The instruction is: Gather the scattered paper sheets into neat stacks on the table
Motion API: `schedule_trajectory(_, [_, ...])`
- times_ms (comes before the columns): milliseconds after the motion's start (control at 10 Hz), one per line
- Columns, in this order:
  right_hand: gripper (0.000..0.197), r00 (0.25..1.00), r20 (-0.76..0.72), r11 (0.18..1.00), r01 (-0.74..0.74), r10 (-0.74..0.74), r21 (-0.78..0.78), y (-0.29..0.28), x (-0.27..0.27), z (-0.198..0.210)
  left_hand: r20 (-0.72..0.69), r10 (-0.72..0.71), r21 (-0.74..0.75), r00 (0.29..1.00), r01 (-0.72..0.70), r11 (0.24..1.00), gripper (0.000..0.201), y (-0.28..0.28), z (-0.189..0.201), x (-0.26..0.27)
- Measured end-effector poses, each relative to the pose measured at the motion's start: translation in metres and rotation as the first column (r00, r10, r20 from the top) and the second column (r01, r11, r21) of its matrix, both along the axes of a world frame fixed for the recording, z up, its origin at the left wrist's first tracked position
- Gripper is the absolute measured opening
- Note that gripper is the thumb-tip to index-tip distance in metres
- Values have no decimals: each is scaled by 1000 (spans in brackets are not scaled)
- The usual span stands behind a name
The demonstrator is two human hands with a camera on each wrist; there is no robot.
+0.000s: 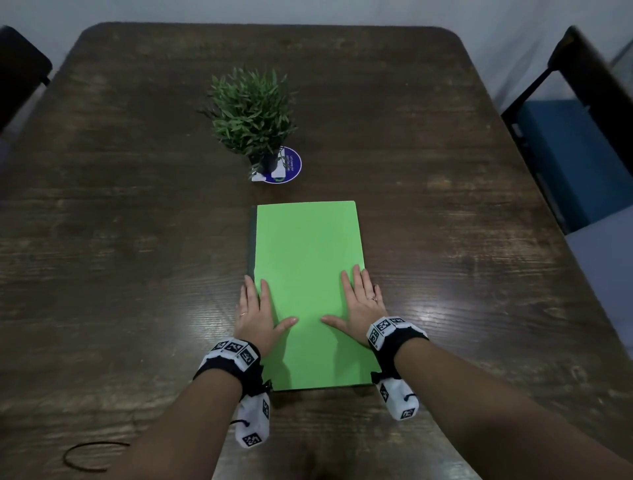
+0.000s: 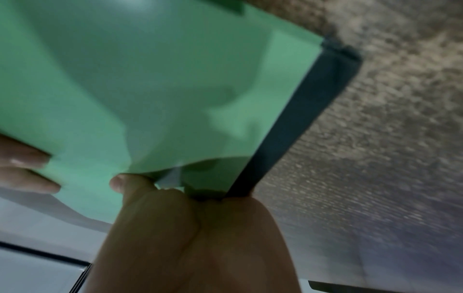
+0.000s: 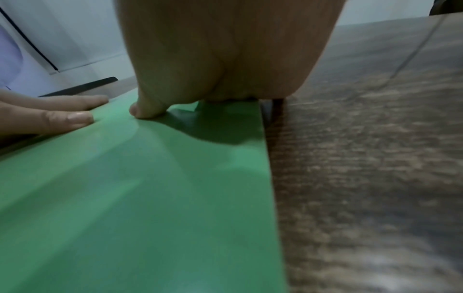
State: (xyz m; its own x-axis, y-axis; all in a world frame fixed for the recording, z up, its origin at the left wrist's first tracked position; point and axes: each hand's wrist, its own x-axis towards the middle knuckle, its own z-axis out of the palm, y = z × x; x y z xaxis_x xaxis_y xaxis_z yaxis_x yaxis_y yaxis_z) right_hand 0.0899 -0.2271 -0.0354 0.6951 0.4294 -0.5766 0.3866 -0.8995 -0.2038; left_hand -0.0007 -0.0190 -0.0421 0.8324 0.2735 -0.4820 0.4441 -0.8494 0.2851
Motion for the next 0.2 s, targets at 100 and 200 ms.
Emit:
schedule_trajectory(100, [114, 999, -35, 1000, 16, -17, -22, 3, 4, 7, -49, 22, -20, 999, -23, 1000, 108, 1, 7, 6])
schedule_trajectory(200, [105, 971, -215, 992, 117, -106, 41, 1, 17, 37, -138, 43, -92, 989, -56, 994, 98, 15, 24, 15])
